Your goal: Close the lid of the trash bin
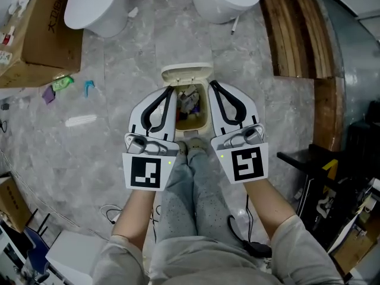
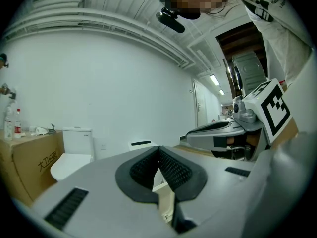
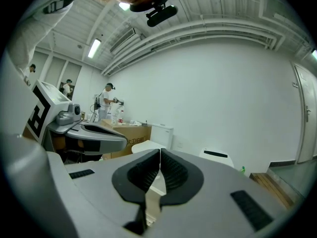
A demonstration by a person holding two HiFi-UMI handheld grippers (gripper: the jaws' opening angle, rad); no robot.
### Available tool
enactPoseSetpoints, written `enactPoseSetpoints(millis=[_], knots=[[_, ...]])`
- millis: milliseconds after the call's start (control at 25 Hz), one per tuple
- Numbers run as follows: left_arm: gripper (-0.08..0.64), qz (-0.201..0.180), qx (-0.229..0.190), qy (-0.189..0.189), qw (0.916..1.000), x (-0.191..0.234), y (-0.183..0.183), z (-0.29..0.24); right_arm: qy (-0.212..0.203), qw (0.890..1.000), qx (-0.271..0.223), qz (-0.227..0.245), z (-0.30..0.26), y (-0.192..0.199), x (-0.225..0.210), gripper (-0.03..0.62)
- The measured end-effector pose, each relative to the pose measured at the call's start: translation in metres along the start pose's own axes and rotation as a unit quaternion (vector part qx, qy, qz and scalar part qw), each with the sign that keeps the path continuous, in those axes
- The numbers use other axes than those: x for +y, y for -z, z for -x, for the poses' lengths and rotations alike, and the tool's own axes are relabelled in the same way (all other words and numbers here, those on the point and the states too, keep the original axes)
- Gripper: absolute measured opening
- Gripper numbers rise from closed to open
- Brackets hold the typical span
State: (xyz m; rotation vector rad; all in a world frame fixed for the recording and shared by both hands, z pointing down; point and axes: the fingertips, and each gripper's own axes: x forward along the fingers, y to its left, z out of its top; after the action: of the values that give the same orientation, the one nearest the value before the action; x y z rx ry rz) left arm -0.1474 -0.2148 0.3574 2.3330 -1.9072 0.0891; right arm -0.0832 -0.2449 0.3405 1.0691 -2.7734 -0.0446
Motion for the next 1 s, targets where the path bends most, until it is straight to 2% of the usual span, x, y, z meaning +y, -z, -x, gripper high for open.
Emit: enactPoseSetpoints(millis=[480, 720, 1000], knots=[[0.020, -0.012, 0.006, 0.009, 0.9999, 0.012, 0.051, -0.028, -0.041, 0.999, 0.022, 0.022, -0.023, 0.066, 0.001, 0.032], [0.020, -0.027, 0.019, 0.014, 0.9994, 0.021, 0.074, -0.042, -0.061, 0.996, 0.032, 0.052, -0.039, 0.087, -0.006, 0.032], [0.020, -0.050, 0.038, 0.040, 0.9972, 0.027, 0.101, -0.064, -0.092, 0.989, 0.064, 0.093, -0.057, 0.114, -0.013, 0.032]])
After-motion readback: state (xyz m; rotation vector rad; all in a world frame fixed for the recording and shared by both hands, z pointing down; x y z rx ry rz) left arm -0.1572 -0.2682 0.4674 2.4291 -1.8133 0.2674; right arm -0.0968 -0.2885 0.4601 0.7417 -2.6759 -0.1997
